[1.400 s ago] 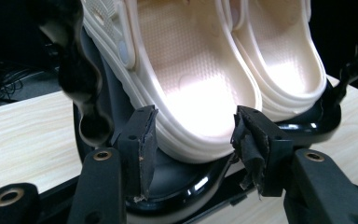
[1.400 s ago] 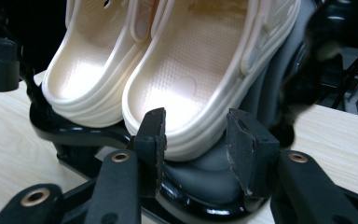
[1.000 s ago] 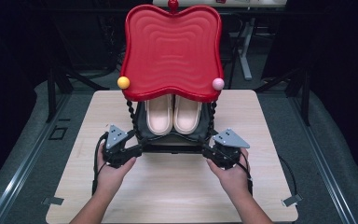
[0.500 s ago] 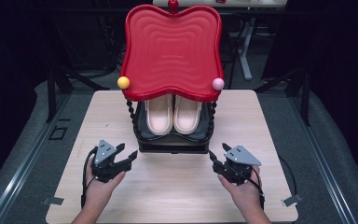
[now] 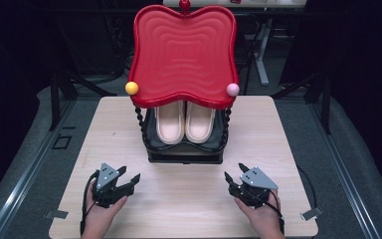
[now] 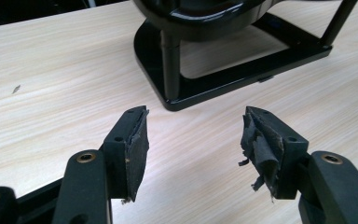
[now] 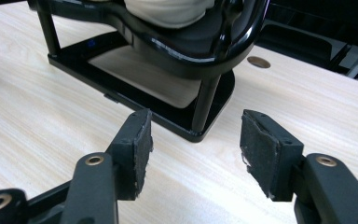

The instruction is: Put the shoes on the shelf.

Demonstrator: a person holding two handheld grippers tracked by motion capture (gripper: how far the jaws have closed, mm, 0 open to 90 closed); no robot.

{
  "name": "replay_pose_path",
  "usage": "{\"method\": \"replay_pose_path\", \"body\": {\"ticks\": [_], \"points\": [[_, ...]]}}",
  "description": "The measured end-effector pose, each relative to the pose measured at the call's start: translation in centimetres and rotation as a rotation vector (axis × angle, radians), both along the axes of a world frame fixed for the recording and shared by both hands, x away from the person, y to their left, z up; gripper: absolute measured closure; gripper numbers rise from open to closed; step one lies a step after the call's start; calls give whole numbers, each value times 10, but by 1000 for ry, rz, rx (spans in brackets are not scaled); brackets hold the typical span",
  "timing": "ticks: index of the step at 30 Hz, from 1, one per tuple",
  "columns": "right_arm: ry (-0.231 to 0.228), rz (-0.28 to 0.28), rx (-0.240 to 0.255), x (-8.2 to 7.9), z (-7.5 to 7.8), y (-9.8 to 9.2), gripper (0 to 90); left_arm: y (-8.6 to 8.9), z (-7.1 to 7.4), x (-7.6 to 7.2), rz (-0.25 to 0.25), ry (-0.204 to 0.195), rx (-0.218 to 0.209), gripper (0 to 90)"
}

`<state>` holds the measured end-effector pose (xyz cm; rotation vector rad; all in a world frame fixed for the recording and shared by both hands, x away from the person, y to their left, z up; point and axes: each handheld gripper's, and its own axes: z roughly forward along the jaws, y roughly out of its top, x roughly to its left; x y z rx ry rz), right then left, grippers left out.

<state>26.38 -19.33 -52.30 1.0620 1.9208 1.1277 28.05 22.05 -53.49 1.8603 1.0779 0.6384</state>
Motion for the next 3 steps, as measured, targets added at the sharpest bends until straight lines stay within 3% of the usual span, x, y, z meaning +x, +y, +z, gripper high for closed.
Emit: {"method": "replay_pose_path", "body": {"ticks": [3], "points": [[6,6,-5,0,-7,-1,432,2,-6,1,-1,9,-1,407]]}}
